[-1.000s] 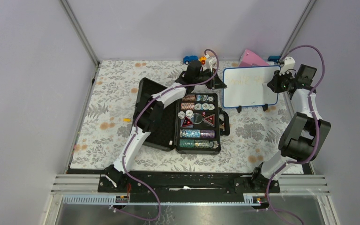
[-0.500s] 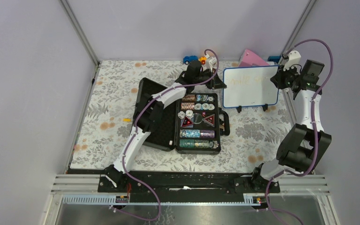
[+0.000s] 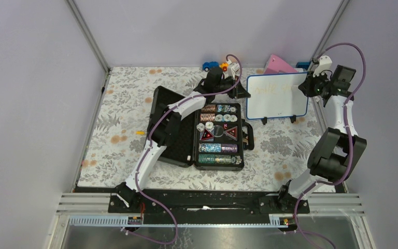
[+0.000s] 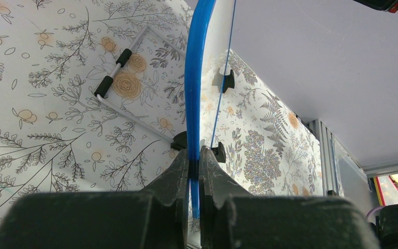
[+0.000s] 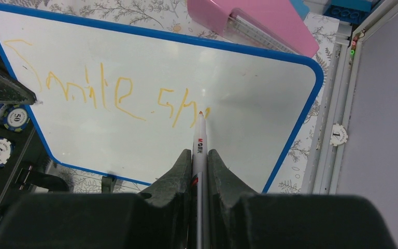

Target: Write a sentence on the whiteboard

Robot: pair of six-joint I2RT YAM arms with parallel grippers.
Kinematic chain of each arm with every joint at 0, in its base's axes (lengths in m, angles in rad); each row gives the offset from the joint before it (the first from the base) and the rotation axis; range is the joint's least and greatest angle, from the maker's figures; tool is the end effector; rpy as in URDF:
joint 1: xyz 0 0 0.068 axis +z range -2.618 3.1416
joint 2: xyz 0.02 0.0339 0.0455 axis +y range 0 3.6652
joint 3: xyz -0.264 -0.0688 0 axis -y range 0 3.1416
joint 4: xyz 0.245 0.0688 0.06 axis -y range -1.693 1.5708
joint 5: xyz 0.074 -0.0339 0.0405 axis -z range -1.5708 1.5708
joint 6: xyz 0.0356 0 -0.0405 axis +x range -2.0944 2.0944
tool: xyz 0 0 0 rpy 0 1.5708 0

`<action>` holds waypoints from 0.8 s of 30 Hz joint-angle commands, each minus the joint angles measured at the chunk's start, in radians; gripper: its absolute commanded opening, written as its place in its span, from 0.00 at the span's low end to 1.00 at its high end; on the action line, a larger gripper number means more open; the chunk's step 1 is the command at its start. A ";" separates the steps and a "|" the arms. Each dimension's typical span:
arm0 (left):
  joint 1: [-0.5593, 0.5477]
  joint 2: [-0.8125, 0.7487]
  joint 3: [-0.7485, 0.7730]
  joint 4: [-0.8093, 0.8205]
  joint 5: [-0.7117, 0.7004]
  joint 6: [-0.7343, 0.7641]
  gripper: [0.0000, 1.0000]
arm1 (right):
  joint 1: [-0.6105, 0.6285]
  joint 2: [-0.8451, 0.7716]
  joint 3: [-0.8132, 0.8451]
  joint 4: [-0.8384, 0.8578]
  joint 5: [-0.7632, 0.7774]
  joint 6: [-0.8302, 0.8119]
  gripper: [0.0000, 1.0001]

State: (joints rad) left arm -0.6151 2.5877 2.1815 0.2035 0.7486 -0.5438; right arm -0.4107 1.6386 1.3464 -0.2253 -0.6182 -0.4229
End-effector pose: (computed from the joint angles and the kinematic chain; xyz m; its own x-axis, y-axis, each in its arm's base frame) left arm 0.4690 -0.3610 0.1905 -0.6411 -0.0111 -0.7673 0.7427 0.2429 -0.6241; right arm 0.3560 -0.1325 0.3128 -0.3576 -0.2091 -0.9102 -0.3106 0.9458 -0.0952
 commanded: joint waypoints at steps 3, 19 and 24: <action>-0.006 0.024 0.017 0.021 -0.017 0.016 0.00 | 0.005 0.018 0.065 0.047 -0.005 0.022 0.00; -0.006 0.026 0.016 0.021 -0.015 0.019 0.00 | 0.027 0.054 0.074 0.072 0.015 0.030 0.00; -0.006 0.027 0.017 0.022 -0.015 0.019 0.00 | 0.033 0.066 0.079 0.080 0.032 0.026 0.00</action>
State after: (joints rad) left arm -0.6151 2.5877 2.1815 0.2039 0.7486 -0.5438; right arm -0.3901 1.6897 1.3773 -0.1875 -0.6098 -0.4026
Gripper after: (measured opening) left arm 0.069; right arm 0.168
